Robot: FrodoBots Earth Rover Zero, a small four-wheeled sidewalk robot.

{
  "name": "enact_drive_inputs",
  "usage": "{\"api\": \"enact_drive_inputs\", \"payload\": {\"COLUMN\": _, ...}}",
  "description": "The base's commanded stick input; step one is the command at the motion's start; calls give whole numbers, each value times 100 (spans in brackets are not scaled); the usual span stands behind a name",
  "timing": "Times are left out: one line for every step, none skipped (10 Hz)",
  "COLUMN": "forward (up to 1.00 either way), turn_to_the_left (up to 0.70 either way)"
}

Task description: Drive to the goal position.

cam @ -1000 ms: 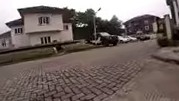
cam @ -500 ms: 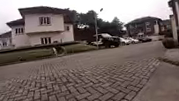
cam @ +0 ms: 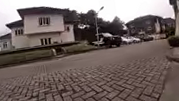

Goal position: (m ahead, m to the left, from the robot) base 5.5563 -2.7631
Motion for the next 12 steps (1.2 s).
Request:
{"api": "enact_drive_inputs", "payload": {"forward": 70, "turn_to_the_left": -35}}
{"api": "enact_drive_inputs", "payload": {"forward": 70, "turn_to_the_left": -35}}
{"api": "enact_drive_inputs", "payload": {"forward": 70, "turn_to_the_left": -35}}
{"api": "enact_drive_inputs", "payload": {"forward": 70, "turn_to_the_left": -35}}
{"api": "enact_drive_inputs", "payload": {"forward": 70, "turn_to_the_left": -35}}
{"api": "enact_drive_inputs", "payload": {"forward": 70, "turn_to_the_left": -35}}
{"api": "enact_drive_inputs", "payload": {"forward": 70, "turn_to_the_left": -35}}
{"api": "enact_drive_inputs", "payload": {"forward": 70, "turn_to_the_left": -35}}
{"api": "enact_drive_inputs", "payload": {"forward": 70, "turn_to_the_left": -31}}
{"api": "enact_drive_inputs", "payload": {"forward": 70, "turn_to_the_left": -10}}
{"api": "enact_drive_inputs", "payload": {"forward": 70, "turn_to_the_left": 0}}
{"api": "enact_drive_inputs", "payload": {"forward": 70, "turn_to_the_left": 0}}
